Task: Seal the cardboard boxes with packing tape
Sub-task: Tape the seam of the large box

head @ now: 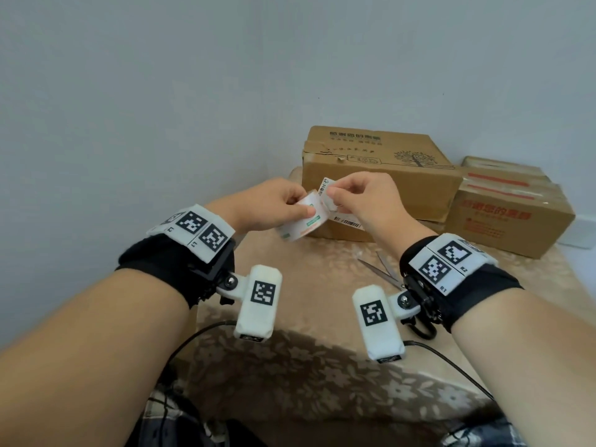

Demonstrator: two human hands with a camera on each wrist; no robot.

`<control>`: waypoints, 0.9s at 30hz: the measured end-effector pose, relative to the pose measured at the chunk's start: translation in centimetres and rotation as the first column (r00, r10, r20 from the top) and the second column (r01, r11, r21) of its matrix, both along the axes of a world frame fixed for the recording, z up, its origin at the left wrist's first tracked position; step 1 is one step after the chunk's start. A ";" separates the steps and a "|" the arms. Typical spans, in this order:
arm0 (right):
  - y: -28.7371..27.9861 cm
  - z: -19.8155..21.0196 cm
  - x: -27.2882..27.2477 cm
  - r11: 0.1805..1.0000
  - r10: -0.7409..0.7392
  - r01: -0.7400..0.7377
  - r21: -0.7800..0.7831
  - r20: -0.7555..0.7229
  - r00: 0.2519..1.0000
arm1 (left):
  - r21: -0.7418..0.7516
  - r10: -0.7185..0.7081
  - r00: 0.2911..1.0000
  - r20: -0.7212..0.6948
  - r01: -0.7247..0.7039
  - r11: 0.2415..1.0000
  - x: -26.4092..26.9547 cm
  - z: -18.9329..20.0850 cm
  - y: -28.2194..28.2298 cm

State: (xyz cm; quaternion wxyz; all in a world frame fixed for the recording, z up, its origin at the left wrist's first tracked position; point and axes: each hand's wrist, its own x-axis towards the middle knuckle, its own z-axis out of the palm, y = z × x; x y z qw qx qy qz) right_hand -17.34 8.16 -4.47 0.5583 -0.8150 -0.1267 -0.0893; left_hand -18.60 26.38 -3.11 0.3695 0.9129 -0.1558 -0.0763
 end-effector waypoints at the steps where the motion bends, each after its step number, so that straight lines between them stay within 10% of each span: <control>1: 0.2 0.2 0.0 1.000 -0.025 0.025 0.010 -0.001 1.000 | -0.017 0.017 1.000 0.001 -0.017 1.000 -0.1 0.1 0.1; 9: 0.3 1.2 0.2 0.998 0.046 -0.051 -0.035 -0.142 0.989 | -0.008 0.062 0.992 0.108 -0.062 0.998 -0.2 0.6 0.2; 15: 0.9 2.5 0.3 0.922 -0.048 0.106 -0.373 0.162 0.986 | 0.008 0.077 0.969 0.236 -0.081 0.997 -0.2 1.4 -0.3; 20: 1.4 4.4 -0.6 0.919 0.004 0.117 -0.376 0.307 0.952 | 0.103 0.164 0.944 0.287 -0.200 0.974 0.0 1.4 0.8; 27: 0.5 4.4 0.4 0.981 -0.077 0.090 -0.175 0.077 0.994 | -0.151 0.318 0.899 0.301 -0.285 0.947 -0.1 2.1 1.5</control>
